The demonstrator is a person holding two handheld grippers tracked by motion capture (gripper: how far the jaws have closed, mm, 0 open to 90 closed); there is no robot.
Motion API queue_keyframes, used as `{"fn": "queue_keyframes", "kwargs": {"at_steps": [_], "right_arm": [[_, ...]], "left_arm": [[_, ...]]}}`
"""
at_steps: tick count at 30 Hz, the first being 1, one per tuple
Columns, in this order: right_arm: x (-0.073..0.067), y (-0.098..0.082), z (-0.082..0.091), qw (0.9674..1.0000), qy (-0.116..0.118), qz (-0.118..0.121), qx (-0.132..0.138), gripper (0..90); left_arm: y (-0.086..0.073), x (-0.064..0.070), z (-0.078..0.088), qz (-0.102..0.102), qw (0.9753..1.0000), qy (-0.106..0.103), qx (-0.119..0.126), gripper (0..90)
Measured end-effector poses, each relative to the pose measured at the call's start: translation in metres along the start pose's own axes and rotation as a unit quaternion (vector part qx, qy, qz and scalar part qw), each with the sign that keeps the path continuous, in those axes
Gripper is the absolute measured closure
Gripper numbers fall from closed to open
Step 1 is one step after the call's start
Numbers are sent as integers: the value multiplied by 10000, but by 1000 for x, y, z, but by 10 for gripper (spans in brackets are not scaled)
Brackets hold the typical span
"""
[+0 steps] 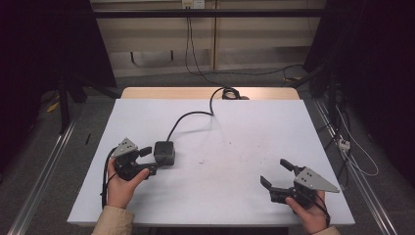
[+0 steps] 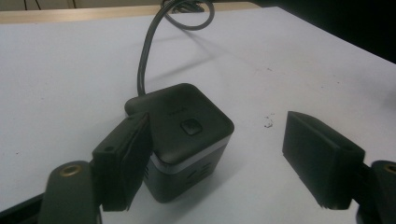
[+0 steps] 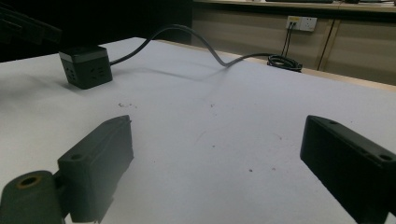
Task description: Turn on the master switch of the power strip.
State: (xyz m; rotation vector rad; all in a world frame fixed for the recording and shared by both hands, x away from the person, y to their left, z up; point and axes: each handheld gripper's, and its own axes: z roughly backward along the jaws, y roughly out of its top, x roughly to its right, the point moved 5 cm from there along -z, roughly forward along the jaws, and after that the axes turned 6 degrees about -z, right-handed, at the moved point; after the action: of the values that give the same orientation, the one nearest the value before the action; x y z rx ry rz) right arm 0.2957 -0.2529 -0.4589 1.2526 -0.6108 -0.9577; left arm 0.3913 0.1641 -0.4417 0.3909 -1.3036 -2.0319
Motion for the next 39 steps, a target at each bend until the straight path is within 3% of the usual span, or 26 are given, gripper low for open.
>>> {"fn": "queue_keyframes", "kwargs": {"at_steps": [19, 39], "right_arm": [[2, 1, 2, 10000, -25, -7, 8, 87], [3, 1, 3, 10000, -43, -10, 26, 92]], "left_arm": [[-4, 0, 8, -60, 9999, 46, 113, 95], [-16, -7, 21, -140, 9998, 36, 139, 60]]}}
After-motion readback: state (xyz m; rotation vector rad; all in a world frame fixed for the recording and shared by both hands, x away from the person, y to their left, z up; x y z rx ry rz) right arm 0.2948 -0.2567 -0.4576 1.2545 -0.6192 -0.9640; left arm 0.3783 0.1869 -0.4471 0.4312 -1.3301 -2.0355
